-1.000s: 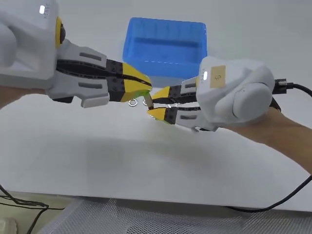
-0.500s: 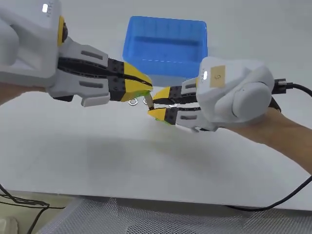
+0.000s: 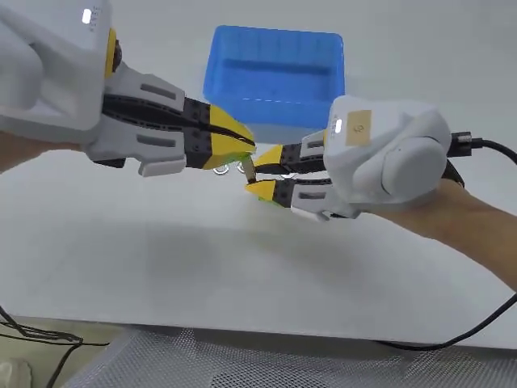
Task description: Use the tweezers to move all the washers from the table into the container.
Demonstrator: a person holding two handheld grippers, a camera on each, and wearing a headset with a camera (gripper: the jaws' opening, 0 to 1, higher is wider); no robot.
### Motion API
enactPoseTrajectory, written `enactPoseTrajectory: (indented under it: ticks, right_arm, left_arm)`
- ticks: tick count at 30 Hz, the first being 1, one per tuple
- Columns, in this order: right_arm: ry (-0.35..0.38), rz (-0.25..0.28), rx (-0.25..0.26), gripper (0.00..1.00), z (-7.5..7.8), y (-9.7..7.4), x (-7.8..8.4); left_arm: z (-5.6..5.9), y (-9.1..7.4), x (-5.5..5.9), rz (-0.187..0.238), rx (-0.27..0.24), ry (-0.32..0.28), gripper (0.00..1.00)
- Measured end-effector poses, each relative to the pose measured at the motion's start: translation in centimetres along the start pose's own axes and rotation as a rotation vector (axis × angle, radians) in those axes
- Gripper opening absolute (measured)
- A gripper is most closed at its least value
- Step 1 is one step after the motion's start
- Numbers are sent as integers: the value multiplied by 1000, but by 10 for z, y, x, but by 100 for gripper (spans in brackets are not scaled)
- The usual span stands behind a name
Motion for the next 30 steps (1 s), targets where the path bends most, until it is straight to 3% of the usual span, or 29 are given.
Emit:
enactPoseTrajectory:
  ticks: [30]
  right_arm:
    - [41, -7, -19, 10, 0, 1, 0]
  left_arm:
    - [0, -3, -2, -23, 16, -11, 5]
Point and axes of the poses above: the centre of the closed fingertips' face, and the gripper's own axes: y roughly forward along the fingers, z roughly to its right, x roughly out of its underside, the point moved 9 cm from there along -y, roughly backward along the fingers, and after that the axes turned 15 degrees about x, right-handed, at the moved point
